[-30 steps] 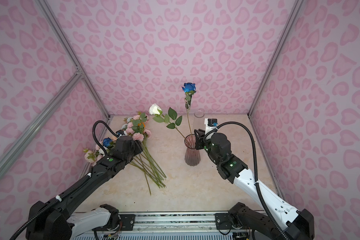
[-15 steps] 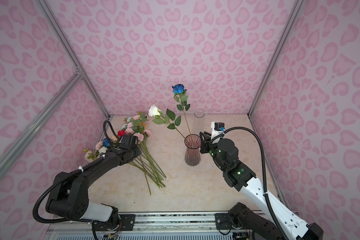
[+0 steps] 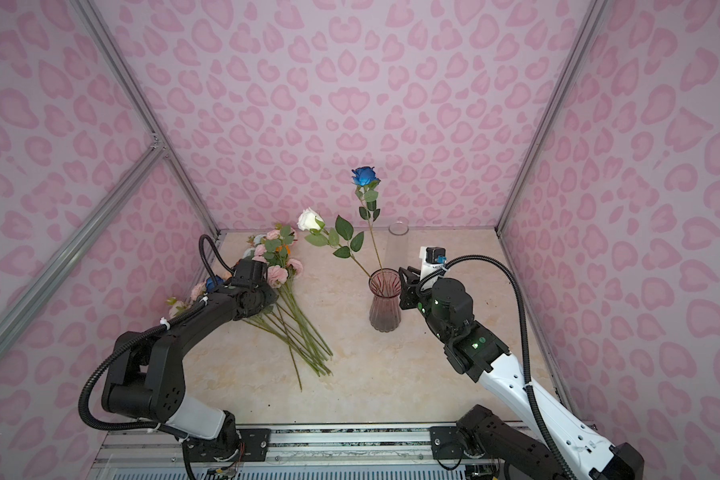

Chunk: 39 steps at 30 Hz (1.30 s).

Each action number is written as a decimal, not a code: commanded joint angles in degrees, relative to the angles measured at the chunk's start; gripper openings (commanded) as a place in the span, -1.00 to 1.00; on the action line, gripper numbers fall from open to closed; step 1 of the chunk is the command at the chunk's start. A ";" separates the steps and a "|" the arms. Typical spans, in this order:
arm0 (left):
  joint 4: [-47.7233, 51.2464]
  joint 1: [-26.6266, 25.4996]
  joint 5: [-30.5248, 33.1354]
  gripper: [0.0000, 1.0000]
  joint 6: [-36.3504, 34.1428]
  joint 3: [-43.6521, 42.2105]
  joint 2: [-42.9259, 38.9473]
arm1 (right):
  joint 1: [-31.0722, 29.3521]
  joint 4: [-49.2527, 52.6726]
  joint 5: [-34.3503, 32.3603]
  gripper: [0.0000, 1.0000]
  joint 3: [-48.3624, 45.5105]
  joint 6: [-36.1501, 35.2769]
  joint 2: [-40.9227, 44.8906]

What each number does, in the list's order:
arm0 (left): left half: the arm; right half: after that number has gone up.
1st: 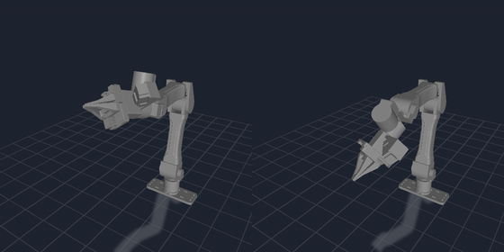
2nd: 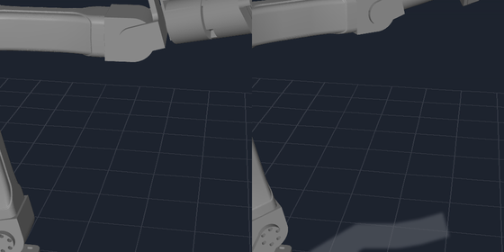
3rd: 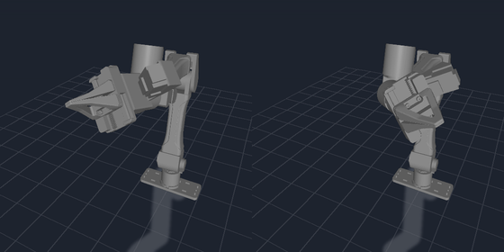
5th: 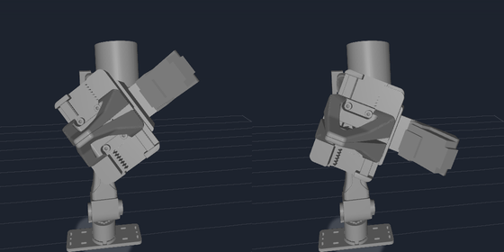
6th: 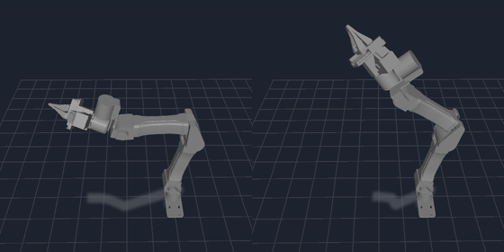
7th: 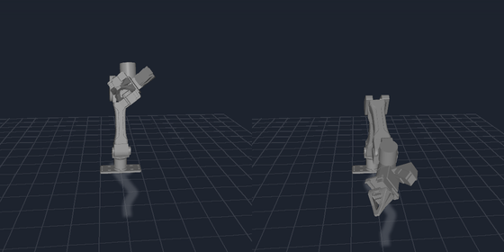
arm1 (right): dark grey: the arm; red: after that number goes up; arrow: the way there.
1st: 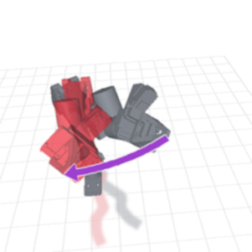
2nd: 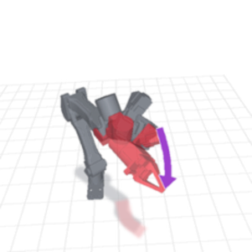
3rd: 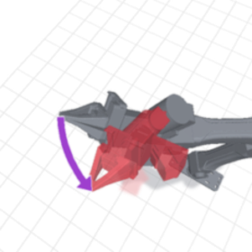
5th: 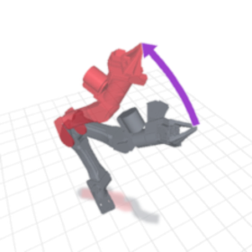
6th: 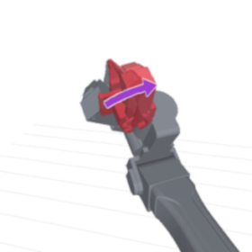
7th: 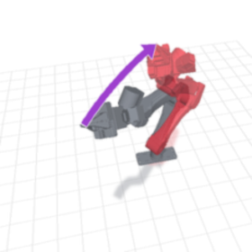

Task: Arrange the flowers into the vase
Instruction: 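Open the right gripper and draw back while the left gripper grasps a stem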

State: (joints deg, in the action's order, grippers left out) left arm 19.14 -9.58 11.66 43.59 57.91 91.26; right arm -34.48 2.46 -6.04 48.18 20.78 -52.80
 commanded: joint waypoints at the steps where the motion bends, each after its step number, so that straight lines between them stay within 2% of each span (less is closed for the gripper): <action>1: 1.48 0.02 1.65 -0.48 -2.09 2.19 3.43 | 0.01 -2.26 0.18 -0.52 -0.26 0.12 -0.85; 9: -1.59 -0.48 -4.04 -0.53 -5.03 1.74 7.87 | -0.04 -2.28 0.04 -0.52 -0.13 -0.41 -1.48; 24: -0.85 -3.18 -2.62 -0.52 -6.32 0.80 8.36 | -0.01 -3.25 0.98 -0.49 0.72 -0.34 -3.88; 39: -0.52 -3.51 -2.08 -0.91 -7.29 0.27 8.49 | -0.02 -3.04 0.51 -0.49 0.51 -0.30 -3.75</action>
State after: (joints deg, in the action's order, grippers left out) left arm 17.96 -13.08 8.97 36.84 58.24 100.51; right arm -34.50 0.47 -5.56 48.53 20.53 -56.45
